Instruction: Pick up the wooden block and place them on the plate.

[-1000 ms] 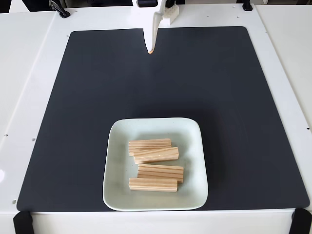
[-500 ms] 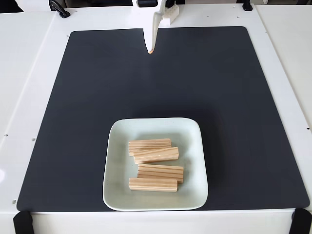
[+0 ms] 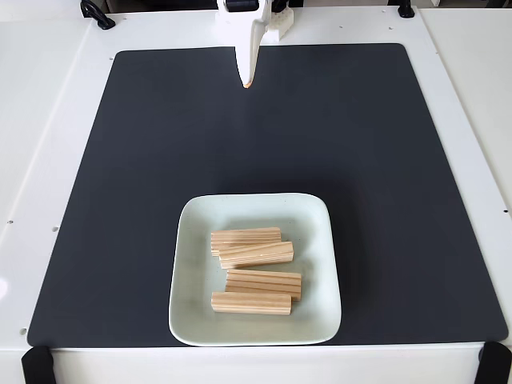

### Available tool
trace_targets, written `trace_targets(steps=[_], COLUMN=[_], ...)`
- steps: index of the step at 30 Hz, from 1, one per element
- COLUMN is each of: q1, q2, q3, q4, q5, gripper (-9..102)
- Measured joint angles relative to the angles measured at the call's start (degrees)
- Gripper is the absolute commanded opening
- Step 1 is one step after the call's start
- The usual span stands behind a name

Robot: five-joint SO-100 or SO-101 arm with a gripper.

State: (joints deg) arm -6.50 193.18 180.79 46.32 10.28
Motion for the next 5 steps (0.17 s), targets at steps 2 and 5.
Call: trace_targets(steps=[2,5], q1=[0.00,0.00], q2=[0.00,0.00], q3=[0.00,0.00], q4=[0.00,0.00], q5=[0.00,0.00], gripper=[0,0])
